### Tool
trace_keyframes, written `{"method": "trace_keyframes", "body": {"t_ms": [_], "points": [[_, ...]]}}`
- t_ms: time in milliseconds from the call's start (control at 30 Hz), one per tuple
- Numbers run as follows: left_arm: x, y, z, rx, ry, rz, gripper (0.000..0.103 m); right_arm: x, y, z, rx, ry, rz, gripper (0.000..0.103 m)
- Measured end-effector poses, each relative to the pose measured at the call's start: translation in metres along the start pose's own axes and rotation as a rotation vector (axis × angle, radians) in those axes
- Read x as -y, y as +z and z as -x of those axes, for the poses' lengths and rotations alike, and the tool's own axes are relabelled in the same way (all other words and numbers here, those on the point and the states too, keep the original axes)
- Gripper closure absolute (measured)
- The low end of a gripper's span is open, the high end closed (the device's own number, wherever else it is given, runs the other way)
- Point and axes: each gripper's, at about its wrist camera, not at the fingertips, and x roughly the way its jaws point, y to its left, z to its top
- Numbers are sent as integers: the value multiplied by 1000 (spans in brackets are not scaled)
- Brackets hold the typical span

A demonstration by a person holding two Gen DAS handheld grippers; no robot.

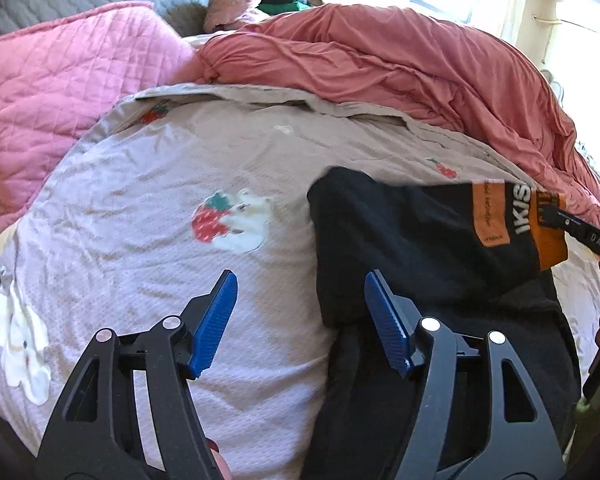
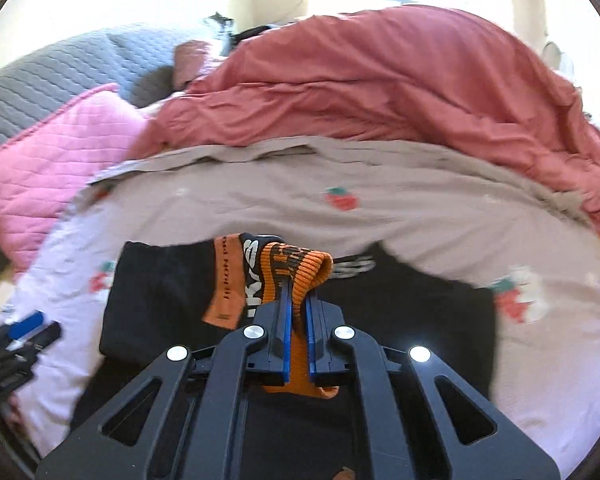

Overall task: Fold small clothes
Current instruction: 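Grasp the folded cuff with the right gripper, straighten it on the body, release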

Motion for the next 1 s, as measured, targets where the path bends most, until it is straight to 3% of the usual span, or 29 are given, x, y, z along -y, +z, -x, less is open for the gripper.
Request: {"method": "trace_keyframes", "body": {"t_ms": [133,333,467,567,800,900,1000], "points": [[26,11,-9,-1,-16,-46,44,37,-6,-9,-37,-100,0,98],[78,27,-45,-50,-16,-129,44,67,-25,-27,-120,-166,-11,98],[97,30,-91,-141,-19,-77,44,75,-35,-37,-169,-188,-23,98],[97,15,-117,-199,-12,-41,44,81,-40,-49,-203,-186,-31,98],[91,-5,-120,-153,-42,-94,43,103,-58,-77,-259,-191,-94,90],[85,-6,-119,-139,-76,-75,43,106,-58,-69,-234,-204,-118,82],[87,-4,-111,-102,-59,-76,43,113,-53,-53,-173,-191,-168,80]]}}
